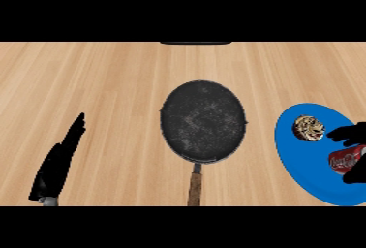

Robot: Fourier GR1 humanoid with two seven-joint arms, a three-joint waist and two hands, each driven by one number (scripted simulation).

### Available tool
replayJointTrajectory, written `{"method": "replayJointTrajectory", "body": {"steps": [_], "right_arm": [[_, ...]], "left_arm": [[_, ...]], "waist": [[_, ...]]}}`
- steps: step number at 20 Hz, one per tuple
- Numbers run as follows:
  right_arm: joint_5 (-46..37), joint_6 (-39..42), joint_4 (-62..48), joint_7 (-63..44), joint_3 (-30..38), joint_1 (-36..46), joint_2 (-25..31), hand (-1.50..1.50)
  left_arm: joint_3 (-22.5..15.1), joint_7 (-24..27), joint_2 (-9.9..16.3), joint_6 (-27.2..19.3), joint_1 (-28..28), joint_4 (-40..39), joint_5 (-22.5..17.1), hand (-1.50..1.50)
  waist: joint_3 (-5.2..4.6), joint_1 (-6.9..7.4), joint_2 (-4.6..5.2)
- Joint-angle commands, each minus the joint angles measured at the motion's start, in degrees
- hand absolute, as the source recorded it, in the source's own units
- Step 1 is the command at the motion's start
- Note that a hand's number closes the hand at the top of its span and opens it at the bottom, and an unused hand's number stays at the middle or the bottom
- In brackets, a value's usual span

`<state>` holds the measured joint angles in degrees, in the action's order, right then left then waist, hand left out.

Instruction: Pick the can from the plate and place it in the pan

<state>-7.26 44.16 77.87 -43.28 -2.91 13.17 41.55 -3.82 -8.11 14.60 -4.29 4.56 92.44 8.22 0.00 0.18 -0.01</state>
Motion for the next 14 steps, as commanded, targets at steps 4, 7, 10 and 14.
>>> {"method": "replayJointTrajectory", "body": {"steps": [4,7,10,14], "right_arm": [[-1.41,-2.24,5.68,0.54,3.73,-6.61,-4.71,1.5],[-2.21,-0.93,-1.37,4.44,5.52,-3.19,-5.64,1.5],[-2.65,-1.04,4.3,0.46,6.45,-5.01,-8.55,1.5],[-8.91,-3.57,6.54,6.61,5.21,-6.51,-6.18,1.5]], "left_arm": [[2.57,1.32,0.56,2.83,3.04,1.43,-0.85,0.0],[2.51,-0.66,-1.49,1.25,-2.06,-1.03,0.71,0.0],[3.45,0.36,-1.3,2.81,0.67,0.77,0.88,0.0],[4.78,-2.96,0.7,5.42,2.18,4.65,-1.14,0.0]], "waist": [[0.0,-0.35,-0.12],[0.01,-0.24,0.0],[-0.01,-0.23,-0.05],[0.01,-0.19,-0.12]]}}
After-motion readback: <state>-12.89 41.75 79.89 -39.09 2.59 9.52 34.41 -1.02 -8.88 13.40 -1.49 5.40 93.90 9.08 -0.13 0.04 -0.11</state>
